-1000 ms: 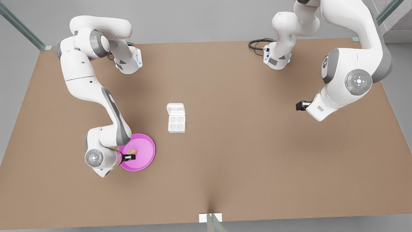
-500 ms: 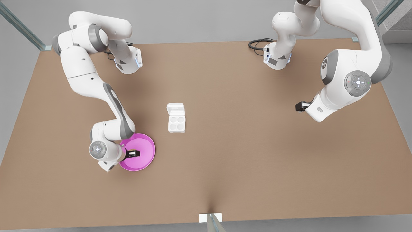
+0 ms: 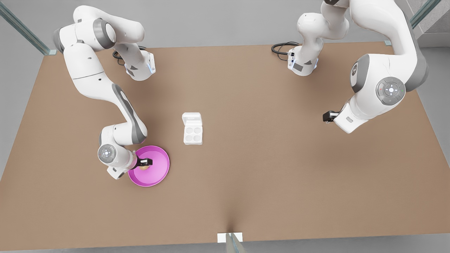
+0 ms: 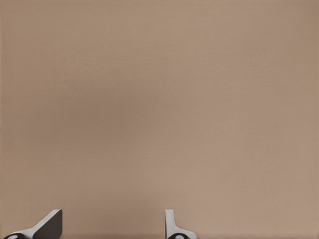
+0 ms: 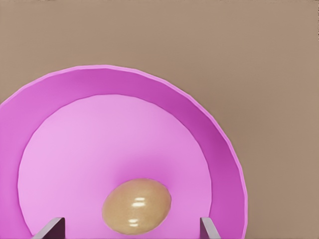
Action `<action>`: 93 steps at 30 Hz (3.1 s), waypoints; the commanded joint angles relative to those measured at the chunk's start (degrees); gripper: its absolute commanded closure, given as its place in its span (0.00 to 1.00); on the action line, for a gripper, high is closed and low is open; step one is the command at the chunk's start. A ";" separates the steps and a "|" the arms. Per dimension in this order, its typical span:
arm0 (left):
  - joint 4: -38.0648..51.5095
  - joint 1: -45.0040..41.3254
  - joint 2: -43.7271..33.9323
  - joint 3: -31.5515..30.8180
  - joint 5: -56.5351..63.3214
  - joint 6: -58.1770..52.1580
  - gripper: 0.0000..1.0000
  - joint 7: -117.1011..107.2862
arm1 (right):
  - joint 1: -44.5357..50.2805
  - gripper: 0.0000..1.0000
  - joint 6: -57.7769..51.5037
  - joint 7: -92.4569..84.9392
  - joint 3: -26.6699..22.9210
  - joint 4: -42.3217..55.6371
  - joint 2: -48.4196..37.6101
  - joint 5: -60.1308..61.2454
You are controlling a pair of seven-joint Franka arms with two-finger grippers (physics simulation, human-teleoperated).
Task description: Pack egg into the box and close the box lid
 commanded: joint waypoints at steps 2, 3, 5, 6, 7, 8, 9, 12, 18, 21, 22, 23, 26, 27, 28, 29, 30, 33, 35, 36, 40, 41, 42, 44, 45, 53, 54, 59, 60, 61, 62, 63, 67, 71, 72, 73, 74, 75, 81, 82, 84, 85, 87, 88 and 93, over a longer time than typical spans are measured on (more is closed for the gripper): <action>0.03 0.00 -0.01 0.01 0.04 -0.03 0.00 -0.02 | -0.38 0.00 2.39 0.27 -0.01 0.21 0.90 0.09; 0.03 0.00 -0.01 0.01 0.04 0.06 0.00 -0.02 | -0.47 0.00 3.63 0.18 -0.10 0.12 1.43 0.09; 0.03 0.00 0.17 0.01 0.04 0.06 0.00 -0.02 | -1.18 0.00 4.86 0.01 -0.10 0.12 2.48 -0.18; 0.03 0.00 0.17 0.01 0.04 0.06 0.00 -0.02 | -1.27 0.00 4.86 0.01 -0.10 0.03 2.57 -0.18; 0.03 0.00 0.17 0.01 0.04 0.06 0.00 -0.02 | -1.35 0.00 4.86 0.09 -0.10 -0.23 2.57 -0.09; 0.03 0.00 0.17 0.01 0.04 0.06 0.00 -0.02 | -1.70 0.00 4.86 0.09 -0.10 -0.58 2.57 -0.18; 0.03 0.00 0.17 0.01 0.04 0.06 0.00 -0.02 | -1.79 0.00 4.86 0.01 -0.10 -0.59 2.48 -0.18; 0.03 0.00 0.34 0.01 0.04 0.14 0.00 -0.02 | -2.41 0.00 4.94 0.10 -0.01 -2.43 2.22 -0.18; 0.03 0.00 0.26 0.01 0.04 0.14 0.00 -0.02 | -2.50 0.00 4.94 0.27 -0.01 -2.87 2.22 -0.09; 0.03 0.09 0.34 0.10 0.04 0.14 0.00 -0.02 | -2.41 0.00 4.94 0.27 -0.01 -2.78 2.22 -0.09; 0.03 0.09 0.34 0.10 0.04 0.32 0.00 -0.02 | -2.41 0.00 4.94 0.27 -0.01 -2.78 2.22 -0.09; 0.03 0.09 0.34 0.10 0.04 0.41 0.00 -0.02 | -2.32 0.00 4.94 0.27 -0.01 -2.78 2.22 -0.09; 0.03 0.09 0.43 0.10 0.04 0.41 0.00 -0.02 | -1.71 0.00 4.94 1.68 -0.01 -3.57 1.87 -0.09; 0.03 0.09 0.43 0.19 0.04 0.50 0.00 -0.02 | -1.70 0.00 4.94 1.68 0.07 -3.57 1.87 -0.09; 0.03 0.09 0.43 0.19 0.04 0.58 0.00 -0.02 | -1.70 0.00 4.94 1.68 0.07 -3.57 1.87 -0.09; 0.03 0.09 0.43 0.19 0.04 0.50 0.00 -0.02 | -1.70 0.00 5.38 1.68 0.07 -3.49 1.87 -0.09; 0.03 0.09 0.78 0.19 0.04 0.58 0.00 -0.02 | -1.70 0.00 5.65 1.59 -0.01 -3.40 1.87 -0.09; 0.03 0.09 0.78 0.19 0.04 0.58 0.00 -0.02 | -1.71 0.00 5.91 1.59 0.07 -3.22 1.87 -0.18; 0.03 0.09 1.13 0.28 0.12 1.11 0.00 -0.02 | -1.35 0.00 6.09 1.68 0.16 -3.22 1.87 -0.09; -0.06 0.09 1.31 0.28 0.04 1.46 0.00 -0.02 | -1.00 0.00 6.09 1.77 0.25 -3.13 1.87 -0.09; -0.68 0.09 1.40 0.28 -0.05 1.73 0.00 -0.11 | -0.56 0.00 6.17 2.73 0.34 -3.14 1.96 -0.09; -0.59 0.18 1.40 0.28 0.03 2.07 0.00 -0.11 | -0.47 0.00 6.78 2.73 0.34 -3.13 1.96 -0.09; -0.59 0.26 1.57 0.28 0.04 2.34 0.00 -0.02 | -0.47 0.00 7.23 2.65 0.34 -3.13 1.96 -0.09; -0.59 0.27 1.57 0.28 0.04 2.25 0.00 -0.02 | 0.14 0.00 7.32 2.73 0.34 -1.64 2.04 -0.09; -0.59 0.27 1.57 0.28 -0.05 2.25 0.00 -0.02 | 0.14 0.00 7.32 2.64 0.34 -0.85 2.22 -0.18; -0.59 0.27 1.57 0.28 0.04 2.34 0.00 -0.02 | 0.05 0.00 9.07 2.38 0.25 0.03 3.89 -0.62; -0.59 0.27 1.66 0.28 0.04 2.69 0.00 -0.02 | 0.14 0.00 9.07 2.56 0.25 -0.06 4.15 -0.62; -0.59 0.27 2.01 0.28 0.04 3.04 0.00 -0.02 | -0.03 0.33 9.34 2.56 0.34 0.29 4.42 -0.18; -0.59 0.35 2.01 0.28 -0.05 3.04 0.00 -0.02 | -0.03 0.44 9.34 2.56 0.34 0.29 4.42 -0.09; -0.59 0.35 2.01 0.28 0.03 3.04 0.00 -0.02 | -0.03 0.51 9.34 2.38 0.34 0.29 4.42 -0.09; -0.59 0.35 2.01 0.28 -0.05 3.04 0.00 -0.02 | -0.12 0.57 9.34 2.03 0.34 0.29 4.42 -0.09; -0.68 0.35 2.01 0.28 -0.05 3.04 0.00 -0.02 | -0.21 0.58 9.34 1.94 0.34 0.29 4.33 -0.09; -0.59 0.35 2.19 0.28 0.04 3.04 0.00 -0.02 | -0.39 0.59 8.81 1.50 0.69 0.47 3.89 -0.09; -0.59 0.35 2.19 0.28 -0.05 2.96 0.00 -0.02 | -1.88 0.59 1.17 1.24 5.52 1.00 -1.64 0.09; -0.59 0.35 2.19 0.28 0.03 2.87 0.00 -0.10 | -1.88 0.59 -2.86 1.76 6.05 1.00 -3.84 0.09; -0.59 0.35 2.19 0.28 0.04 2.96 0.00 -0.11 | -1.97 0.59 -6.65 2.03 7.19 1.00 -6.65 2.71; -0.59 0.35 2.19 0.28 -0.05 2.96 0.00 -0.02 | -1.97 0.59 -7.36 3.52 8.24 0.65 -7.53 3.60; -0.68 0.35 2.19 0.28 0.03 2.96 0.00 -0.02 | -1.88 0.59 -8.15 8.78 11.58 0.12 -8.06 3.69; -0.59 0.35 2.19 0.28 -0.05 2.87 0.00 -0.11 | 4.45 0.59 -3.76 30.24 15.89 -1.20 -7.98 3.60; -0.59 0.35 2.19 0.28 0.04 2.87 0.00 -0.11 | 5.24 0.59 -3.41 31.64 15.89 -1.73 -7.89 3.52; -0.59 0.35 2.19 0.28 0.04 2.69 0.00 -0.11 | 6.29 0.59 -3.05 34.72 15.89 -2.96 -7.89 2.99; -0.59 0.35 2.19 0.28 0.03 2.60 0.00 -0.11 | 6.29 0.58 -2.97 34.90 15.89 -3.75 -7.97 2.90; -0.59 0.35 2.19 0.36 0.04 2.78 0.00 -0.11 | 5.68 0.58 -1.83 34.81 15.89 -7.26 -8.24 2.64; -0.59 0.35 2.19 0.28 -0.05 2.78 0.00 -0.11 | 5.41 0.58 -0.95 34.81 15.89 -9.19 -9.38 2.46; -0.59 0.35 2.28 0.28 -0.05 2.87 0.00 -0.11 | 3.83 0.58 -0.42 33.85 16.07 -14.73 -13.78 2.46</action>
